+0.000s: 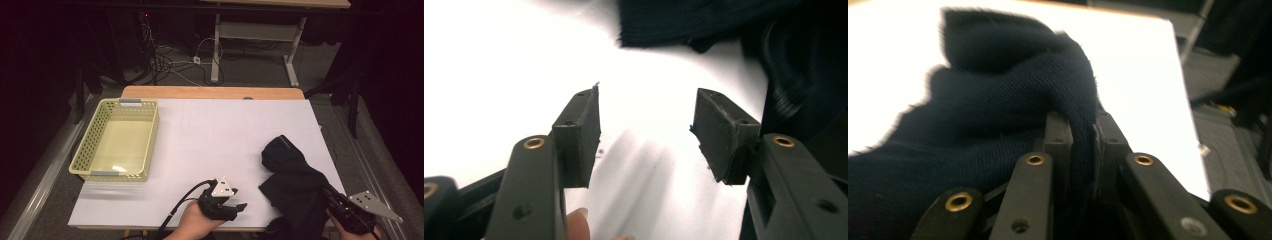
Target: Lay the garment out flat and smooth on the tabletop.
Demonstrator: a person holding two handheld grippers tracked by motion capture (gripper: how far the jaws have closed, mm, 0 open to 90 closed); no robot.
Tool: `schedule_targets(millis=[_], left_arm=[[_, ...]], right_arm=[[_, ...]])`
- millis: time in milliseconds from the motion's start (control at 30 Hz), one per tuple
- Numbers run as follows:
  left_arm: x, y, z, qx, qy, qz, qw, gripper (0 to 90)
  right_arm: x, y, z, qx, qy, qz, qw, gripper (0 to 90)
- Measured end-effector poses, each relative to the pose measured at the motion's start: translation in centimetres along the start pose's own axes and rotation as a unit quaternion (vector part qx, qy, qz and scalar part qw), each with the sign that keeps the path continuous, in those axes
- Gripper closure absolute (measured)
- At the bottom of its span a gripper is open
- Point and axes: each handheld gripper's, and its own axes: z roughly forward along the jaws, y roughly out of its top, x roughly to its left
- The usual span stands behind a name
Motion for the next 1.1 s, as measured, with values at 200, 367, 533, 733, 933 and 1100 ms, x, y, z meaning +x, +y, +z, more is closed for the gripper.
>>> schedule_targets(millis=[200,367,533,733,933,1100], left_arm=[[0.2,0.2,-0.2,-0.016,-0.006,-0.007,0.9998,43.7],[1.9,2.0,0.5,-0.020,0.015,-0.010,0.9996,43.7],[2.7,5.3,4.0,-0.030,0.034,0.004,0.9990,43.7],[3.4,9.0,8.5,-0.024,0.030,-0.027,0.9989,38.6],[2.4,9.6,9.6,-0.031,0.021,0.001,0.9993,78.1],[2.9,8.2,7.2,-0.054,0.049,0.012,0.9973,84.7]], right_arm=[[-1.2,-1.4,0.3,0.017,0.005,0.017,0.9997,80.2],[-1.2,-1.9,0.3,0.022,0.005,0.022,0.9995,80.7],[-1.2,-1.9,0.4,0.023,0.006,0.022,0.9995,80.5],[-1.2,-2.0,0.5,0.021,0.010,0.020,0.9995,80.4],[-1.1,-2.0,0.7,0.022,0.015,0.020,0.9995,80.3],[-0.4,-1.4,1.1,0.021,0.025,0.011,0.9994,79.1]])
